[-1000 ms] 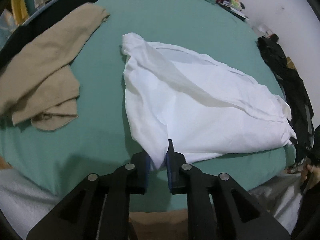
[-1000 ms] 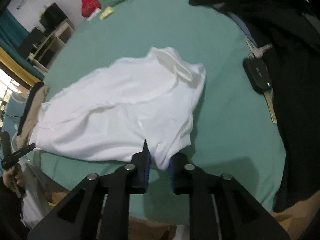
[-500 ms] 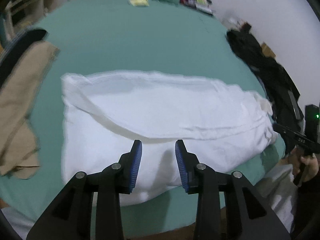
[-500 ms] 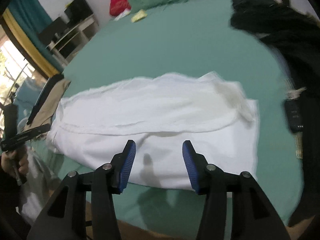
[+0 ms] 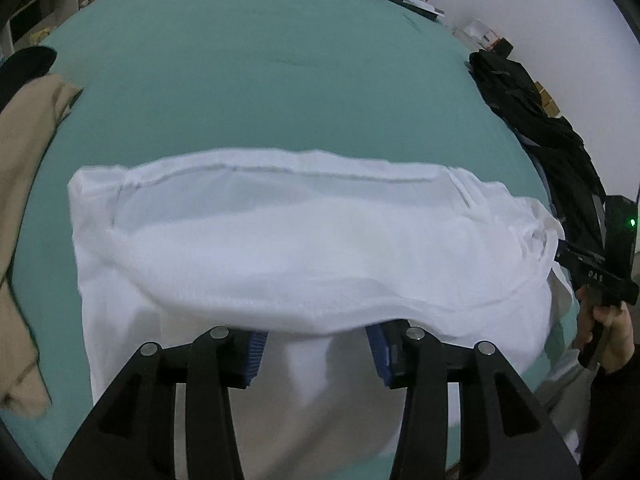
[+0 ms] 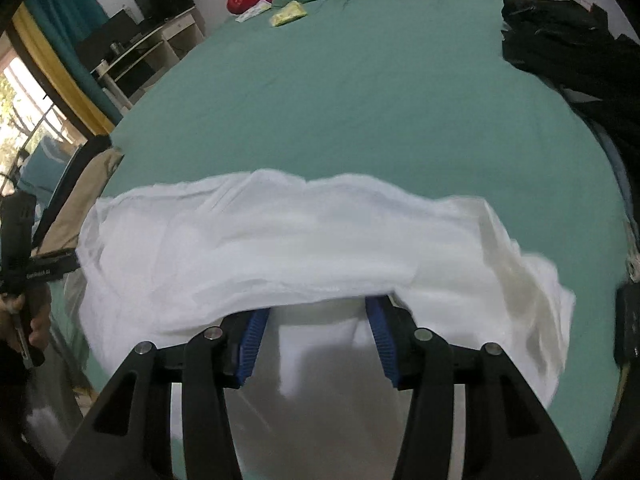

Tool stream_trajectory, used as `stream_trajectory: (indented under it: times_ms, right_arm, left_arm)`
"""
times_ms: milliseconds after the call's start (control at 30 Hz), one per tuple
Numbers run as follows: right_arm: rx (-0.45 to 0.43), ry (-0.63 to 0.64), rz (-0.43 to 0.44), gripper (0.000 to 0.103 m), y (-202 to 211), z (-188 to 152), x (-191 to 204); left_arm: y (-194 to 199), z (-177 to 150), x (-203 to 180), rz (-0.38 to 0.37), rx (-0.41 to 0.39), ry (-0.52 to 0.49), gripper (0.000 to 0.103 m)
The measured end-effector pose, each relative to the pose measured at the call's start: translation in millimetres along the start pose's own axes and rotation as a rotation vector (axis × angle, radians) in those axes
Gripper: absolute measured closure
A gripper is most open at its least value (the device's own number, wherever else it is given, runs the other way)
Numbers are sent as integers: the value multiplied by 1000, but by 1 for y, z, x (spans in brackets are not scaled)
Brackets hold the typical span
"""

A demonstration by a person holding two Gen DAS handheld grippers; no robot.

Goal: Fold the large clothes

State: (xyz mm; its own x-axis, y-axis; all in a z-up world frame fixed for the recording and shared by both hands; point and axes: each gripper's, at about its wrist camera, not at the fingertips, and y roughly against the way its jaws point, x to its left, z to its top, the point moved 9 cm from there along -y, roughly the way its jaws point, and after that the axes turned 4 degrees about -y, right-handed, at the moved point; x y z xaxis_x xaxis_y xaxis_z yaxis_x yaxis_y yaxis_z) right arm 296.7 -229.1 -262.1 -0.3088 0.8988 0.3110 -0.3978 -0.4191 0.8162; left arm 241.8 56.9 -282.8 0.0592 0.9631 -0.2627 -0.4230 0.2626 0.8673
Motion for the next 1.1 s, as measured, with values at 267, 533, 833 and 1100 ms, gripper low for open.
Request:
stream_trajectory:
  times_ms: [267,533,833,1100]
  right_arm:
    - [-12,-19,-14,53,-30,59,-21]
    - [-118,-14,-107,53,-1,92,-42]
    - [12,122,-4,24,19,31,-38]
    - [123,231,-89,52,-15,23,-57]
  left_arm:
    - [-30,49,14,42,-15,-24,56]
    - [-20,93,47,151,-88,7,56]
    - [-8,59,3,66,-36,-110,56]
    - [-33,39,-5,97,32,-104,56]
